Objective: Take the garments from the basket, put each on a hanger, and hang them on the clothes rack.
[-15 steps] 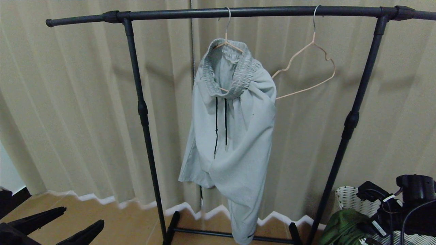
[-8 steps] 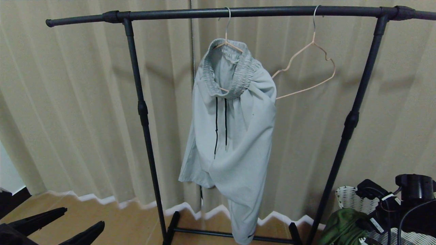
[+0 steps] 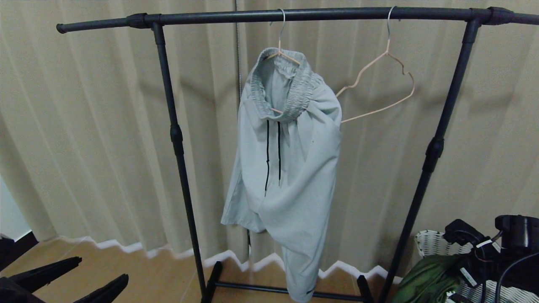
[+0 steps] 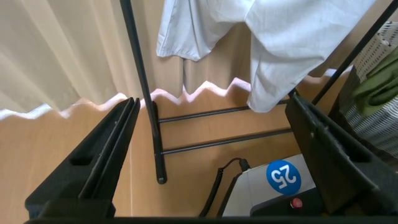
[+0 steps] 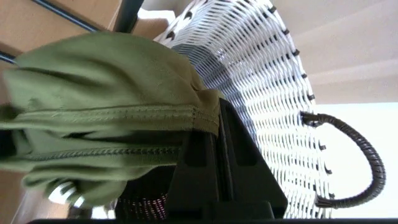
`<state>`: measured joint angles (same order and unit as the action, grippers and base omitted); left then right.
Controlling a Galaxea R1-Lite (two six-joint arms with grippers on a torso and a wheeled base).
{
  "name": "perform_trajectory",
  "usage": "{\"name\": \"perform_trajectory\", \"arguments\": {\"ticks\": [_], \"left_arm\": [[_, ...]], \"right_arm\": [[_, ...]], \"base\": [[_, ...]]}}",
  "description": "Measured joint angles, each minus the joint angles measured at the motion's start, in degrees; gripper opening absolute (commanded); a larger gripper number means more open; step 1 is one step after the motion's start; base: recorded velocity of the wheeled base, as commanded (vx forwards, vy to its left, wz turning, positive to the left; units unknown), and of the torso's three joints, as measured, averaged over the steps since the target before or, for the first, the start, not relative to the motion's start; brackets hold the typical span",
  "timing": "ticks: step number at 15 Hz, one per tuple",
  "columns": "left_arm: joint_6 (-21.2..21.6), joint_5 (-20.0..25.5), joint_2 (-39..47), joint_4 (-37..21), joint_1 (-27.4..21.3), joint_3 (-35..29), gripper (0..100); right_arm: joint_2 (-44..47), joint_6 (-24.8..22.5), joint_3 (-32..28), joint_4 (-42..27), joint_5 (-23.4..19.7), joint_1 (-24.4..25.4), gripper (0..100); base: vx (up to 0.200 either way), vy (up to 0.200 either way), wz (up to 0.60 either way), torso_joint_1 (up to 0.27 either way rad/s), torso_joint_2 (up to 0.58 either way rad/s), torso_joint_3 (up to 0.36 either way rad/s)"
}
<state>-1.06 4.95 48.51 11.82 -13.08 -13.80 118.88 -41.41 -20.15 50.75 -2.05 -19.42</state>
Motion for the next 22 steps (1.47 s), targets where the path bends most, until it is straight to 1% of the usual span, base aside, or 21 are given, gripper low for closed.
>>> {"name": "perform_trajectory", "arguments": {"ticks": [3, 4, 6, 8, 9, 11, 13, 14, 16, 18, 20, 22], "left_arm": [[0.3, 0.0, -1.0, 0.0, 0.2, 0.7, 100], [1.2, 0.0, -1.8, 0.0, 0.2, 1.1, 100], [2.8, 0.0, -2.7, -0.1, 0.2, 1.8, 100], [3.1, 0.0, -3.1, -0.1, 0.2, 2.3, 100], [3.1, 0.0, -3.3, -0.1, 0.2, 2.5, 100], [3.1, 0.0, -3.5, 0.0, 0.2, 2.8, 100], [3.6, 0.0, -3.6, -0.1, 0.2, 3.1, 100], [3.8, 0.0, -3.7, 0.0, 0.2, 3.1, 100], [4.1, 0.0, -3.9, 0.0, 0.0, 3.5, 100], [5.7, 0.0, -4.2, -0.1, -0.1, 3.7, 100], [6.5, 0.4, -4.4, 0.0, -0.5, 4.2, 100], [6.4, 1.9, -4.6, 0.0, -2.8, 5.5, 100]], "right_arm": [[-6.3, 0.1, 1.5, -0.5, -0.9, 0.5, 0], [-8.9, 0.7, 1.8, -0.5, -2.0, 1.5, 0], [-13.3, 4.3, 2.1, -0.2, -4.9, 5.2, 0], [-17.4, 8.9, 2.2, -0.5, -5.5, 10.0, 0], [-19.1, 10.0, 2.3, -0.7, -5.5, 11.8, 0], [-22.6, 10.3, 2.3, -2.1, -5.5, 14.3, 0], [-25.7, 10.4, 1.6, -5.8, -5.5, 15.5, 0], [-26.9, 10.4, 1.2, -6.6, -5.5, 15.9, 0], [-28.3, 10.4, 1.0, -6.8, -5.5, 16.3, 0], [-28.9, 10.5, 1.0, -6.8, -5.6, 17.5, 0], [-29.2, 10.8, 0.6, -6.8, -5.7, 20.1, 0], [-29.2, 11.1, -1.1, -6.8, -5.7, 22.9, 0]], "base": [[0.000, 0.000, 0.00, 0.000, 0.00, 0.000], [0.000, 0.000, 0.00, 0.000, 0.00, 0.000], [-0.200, 0.000, 0.00, 0.007, 0.00, 0.002], [-0.200, 0.000, 0.00, 0.005, 0.00, 0.005], [-0.200, 0.000, 0.00, -0.012, 0.01, 0.007], [-0.200, 0.000, 0.00, 0.000, 0.00, -0.005], [-0.200, 0.000, 0.00, 0.000, 0.00, 0.007], [-0.200, 0.000, 0.00, 0.002, 0.01, 0.002], [0.000, 0.000, 0.00, 0.000, 0.00, 0.000], [0.000, 0.000, 0.00, 0.000, 0.00, 0.000], [0.000, 0.000, 0.00, 0.000, 0.00, 0.000], [0.000, 0.000, 0.00, 0.000, 0.00, 0.000]]}}
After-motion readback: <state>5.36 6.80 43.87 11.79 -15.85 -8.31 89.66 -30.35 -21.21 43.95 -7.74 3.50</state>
